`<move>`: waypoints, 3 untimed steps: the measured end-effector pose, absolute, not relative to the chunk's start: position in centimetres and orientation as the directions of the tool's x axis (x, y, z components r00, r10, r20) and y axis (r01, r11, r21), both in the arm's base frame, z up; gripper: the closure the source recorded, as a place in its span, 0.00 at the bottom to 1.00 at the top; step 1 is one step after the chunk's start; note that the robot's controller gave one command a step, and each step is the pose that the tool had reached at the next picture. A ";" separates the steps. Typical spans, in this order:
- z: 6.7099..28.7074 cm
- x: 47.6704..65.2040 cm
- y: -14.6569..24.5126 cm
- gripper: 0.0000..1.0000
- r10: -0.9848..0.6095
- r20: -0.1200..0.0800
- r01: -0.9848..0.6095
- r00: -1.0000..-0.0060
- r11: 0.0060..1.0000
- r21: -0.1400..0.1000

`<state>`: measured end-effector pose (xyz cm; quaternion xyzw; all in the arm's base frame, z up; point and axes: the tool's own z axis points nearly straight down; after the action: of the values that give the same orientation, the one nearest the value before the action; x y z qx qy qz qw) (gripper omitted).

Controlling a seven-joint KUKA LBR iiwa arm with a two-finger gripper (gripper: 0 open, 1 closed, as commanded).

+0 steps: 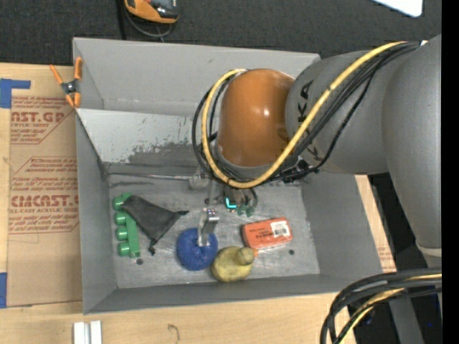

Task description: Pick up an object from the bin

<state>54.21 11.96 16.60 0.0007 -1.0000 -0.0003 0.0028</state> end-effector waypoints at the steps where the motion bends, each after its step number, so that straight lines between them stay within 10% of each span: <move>1: 16.9 54.4 11.9 0.00 -0.001 -0.001 -0.001 -1.000 1.000 0.001; 2: 10.0 52.5 11.6 0.00 -0.072 -0.005 -0.072 -0.997 0.997 0.001; 3: 9.2 51.9 11.3 0.00 -0.067 0.003 -0.067 -0.998 0.998 0.001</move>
Offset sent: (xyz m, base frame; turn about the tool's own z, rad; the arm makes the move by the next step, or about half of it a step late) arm -0.0264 -0.0065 -0.0960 -0.0992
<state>51.95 11.34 9.20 0.0337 -0.9994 -0.0003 0.0013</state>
